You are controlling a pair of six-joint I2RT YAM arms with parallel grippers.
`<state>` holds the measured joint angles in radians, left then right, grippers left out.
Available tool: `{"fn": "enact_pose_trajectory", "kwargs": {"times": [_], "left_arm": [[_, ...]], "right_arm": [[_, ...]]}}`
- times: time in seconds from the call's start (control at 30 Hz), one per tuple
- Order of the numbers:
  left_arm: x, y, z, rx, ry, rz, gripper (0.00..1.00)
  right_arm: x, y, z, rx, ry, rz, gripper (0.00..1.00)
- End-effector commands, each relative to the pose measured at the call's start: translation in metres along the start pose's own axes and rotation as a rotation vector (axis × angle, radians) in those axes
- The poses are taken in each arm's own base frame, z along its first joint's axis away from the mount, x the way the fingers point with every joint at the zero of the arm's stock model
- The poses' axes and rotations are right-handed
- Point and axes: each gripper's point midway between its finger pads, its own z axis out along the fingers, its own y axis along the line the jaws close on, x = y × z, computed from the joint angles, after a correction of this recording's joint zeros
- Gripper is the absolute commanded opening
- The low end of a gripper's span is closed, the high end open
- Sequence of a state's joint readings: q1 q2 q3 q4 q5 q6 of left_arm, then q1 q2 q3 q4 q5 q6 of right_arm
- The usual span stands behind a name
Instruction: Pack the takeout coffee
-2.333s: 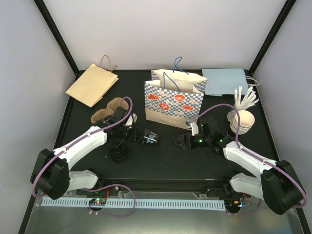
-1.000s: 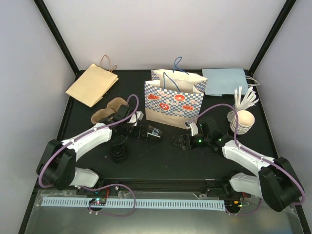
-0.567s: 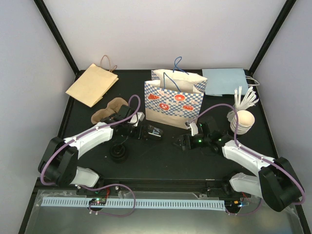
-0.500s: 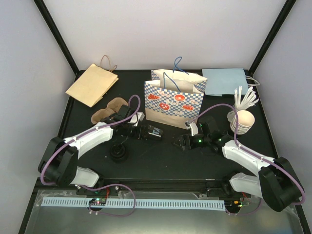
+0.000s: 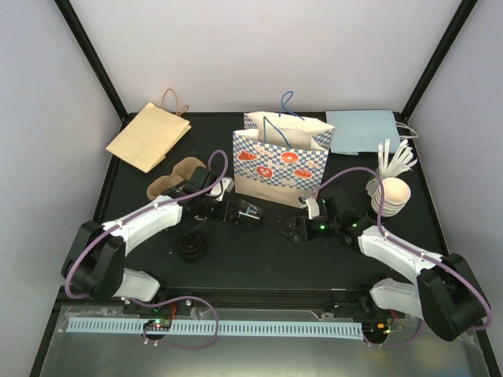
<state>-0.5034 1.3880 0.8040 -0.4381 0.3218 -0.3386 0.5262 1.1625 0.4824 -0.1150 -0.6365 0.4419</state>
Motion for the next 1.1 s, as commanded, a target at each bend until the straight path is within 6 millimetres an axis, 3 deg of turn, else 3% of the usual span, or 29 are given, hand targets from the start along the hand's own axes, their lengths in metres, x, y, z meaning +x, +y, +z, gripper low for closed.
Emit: {"fn": "enact_pose_trajectory", "kwargs": {"times": [0.0,0.4,0.53,0.7,1.07], "left_arm": [[-0.021,-0.014,-0.013,0.021,-0.060,0.053,0.34],[-0.020,-0.024,-0.014,0.022,-0.038,0.082,0.29],[-0.022,-0.011,-0.014,-0.056,-0.051,0.054,0.42],[-0.030,-0.010,-0.020,-0.066,-0.105,0.051,0.57],[-0.042,-0.018,-0.004,-0.028,-0.075,0.103,0.57]], "right_arm": [[-0.009,0.007,-0.003,-0.007,-0.021,-0.044,0.94],[-0.011,0.010,-0.004,-0.015,-0.026,-0.049,0.94],[-0.011,0.010,-0.004,-0.013,-0.026,-0.050,0.94],[-0.010,0.009,-0.004,-0.011,-0.023,-0.052,0.94],[-0.013,0.013,-0.007,-0.007,-0.010,-0.074,0.94]]}}
